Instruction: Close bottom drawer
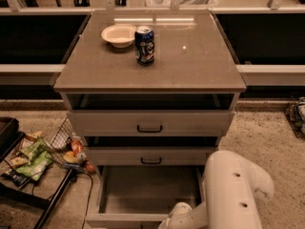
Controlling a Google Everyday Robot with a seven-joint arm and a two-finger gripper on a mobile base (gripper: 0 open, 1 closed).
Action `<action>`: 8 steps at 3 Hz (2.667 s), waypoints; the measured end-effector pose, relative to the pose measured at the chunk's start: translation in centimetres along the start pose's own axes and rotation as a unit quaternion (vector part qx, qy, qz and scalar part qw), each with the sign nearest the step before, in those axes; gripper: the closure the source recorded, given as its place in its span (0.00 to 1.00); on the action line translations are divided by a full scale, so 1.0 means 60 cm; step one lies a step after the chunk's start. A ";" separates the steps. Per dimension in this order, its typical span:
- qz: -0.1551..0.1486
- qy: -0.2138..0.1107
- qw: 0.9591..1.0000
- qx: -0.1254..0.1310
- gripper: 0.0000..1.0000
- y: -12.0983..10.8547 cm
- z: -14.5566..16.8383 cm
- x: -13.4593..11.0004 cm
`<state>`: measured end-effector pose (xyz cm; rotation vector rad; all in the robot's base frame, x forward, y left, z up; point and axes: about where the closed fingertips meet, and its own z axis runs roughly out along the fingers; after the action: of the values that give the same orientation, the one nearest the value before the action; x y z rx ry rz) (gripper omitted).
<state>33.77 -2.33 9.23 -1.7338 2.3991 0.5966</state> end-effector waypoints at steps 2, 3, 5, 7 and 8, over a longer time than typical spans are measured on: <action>-0.016 -0.006 1.000 0.014 1.00 -0.044 -0.015 -0.043; -0.024 -0.012 1.000 0.015 1.00 -0.065 0.010 -0.057; -0.019 -0.029 0.999 0.037 1.00 -0.152 0.014 -0.091; -0.004 -0.042 0.998 0.040 1.00 -0.235 -0.005 -0.097; -0.007 -0.045 0.998 0.038 1.00 -0.266 -0.012 -0.098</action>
Offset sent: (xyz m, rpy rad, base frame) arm 0.1471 0.0220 0.0488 -0.0326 -0.1260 0.0530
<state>50.73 -1.63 7.93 -1.6552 2.3171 0.5608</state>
